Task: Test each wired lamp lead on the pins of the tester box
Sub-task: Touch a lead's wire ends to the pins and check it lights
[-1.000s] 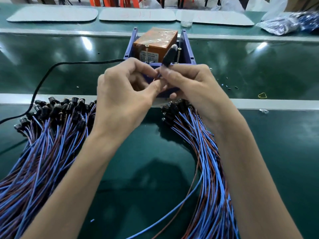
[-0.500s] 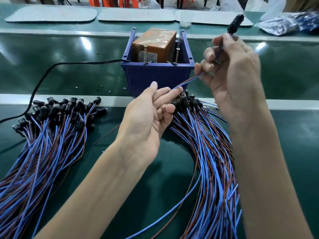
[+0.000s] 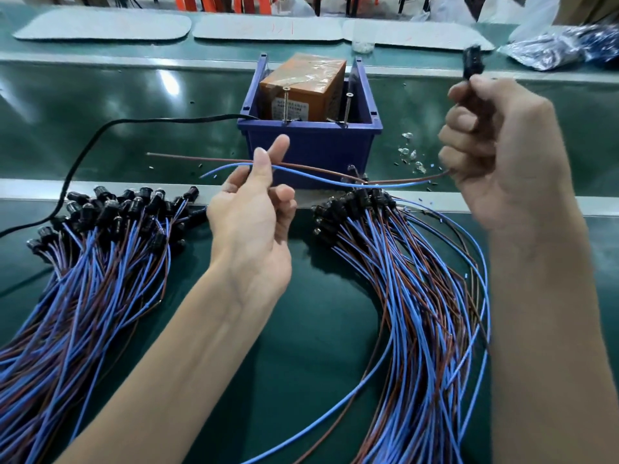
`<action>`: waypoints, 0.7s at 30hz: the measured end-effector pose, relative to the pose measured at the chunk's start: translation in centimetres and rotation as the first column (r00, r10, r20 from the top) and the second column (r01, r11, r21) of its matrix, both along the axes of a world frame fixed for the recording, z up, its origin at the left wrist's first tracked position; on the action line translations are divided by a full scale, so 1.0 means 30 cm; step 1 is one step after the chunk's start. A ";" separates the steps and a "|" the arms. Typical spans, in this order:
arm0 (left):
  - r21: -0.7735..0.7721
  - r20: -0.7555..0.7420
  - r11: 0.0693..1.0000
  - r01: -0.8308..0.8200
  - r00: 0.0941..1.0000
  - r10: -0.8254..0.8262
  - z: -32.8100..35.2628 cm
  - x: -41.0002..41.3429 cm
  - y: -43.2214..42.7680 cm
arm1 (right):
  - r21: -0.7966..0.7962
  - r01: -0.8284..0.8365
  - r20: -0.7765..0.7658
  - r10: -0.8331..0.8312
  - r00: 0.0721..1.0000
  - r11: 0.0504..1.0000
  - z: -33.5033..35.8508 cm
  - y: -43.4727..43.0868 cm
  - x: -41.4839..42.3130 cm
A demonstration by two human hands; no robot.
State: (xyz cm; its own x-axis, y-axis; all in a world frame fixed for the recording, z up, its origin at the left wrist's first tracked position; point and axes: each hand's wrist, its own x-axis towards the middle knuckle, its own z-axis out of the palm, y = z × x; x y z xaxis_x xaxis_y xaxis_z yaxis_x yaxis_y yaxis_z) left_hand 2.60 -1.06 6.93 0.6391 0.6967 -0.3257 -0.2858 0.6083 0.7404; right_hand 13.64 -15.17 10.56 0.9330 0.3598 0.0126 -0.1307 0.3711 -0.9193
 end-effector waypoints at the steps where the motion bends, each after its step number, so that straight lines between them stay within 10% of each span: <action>1: 0.039 -0.014 0.999 0.001 1.000 -0.001 -0.001 0.000 0.006 | -0.035 -0.013 0.021 0.014 1.000 0.999 -0.002 -0.004 0.003; 9: 0.507 -0.241 0.775 0.377 0.925 -0.293 -0.023 0.004 0.001 | -0.299 -0.063 0.195 0.125 0.973 0.952 -0.041 0.006 0.004; 14: 0.579 -0.329 0.651 0.490 0.872 -0.364 -0.043 0.001 -0.004 | -0.502 -0.203 0.148 0.315 0.937 0.841 -0.066 0.052 -0.037; 21: 0.616 -0.309 0.632 0.470 0.882 -0.355 -0.055 0.001 0.001 | -0.397 -0.279 0.094 0.341 0.935 0.874 -0.080 0.094 -0.069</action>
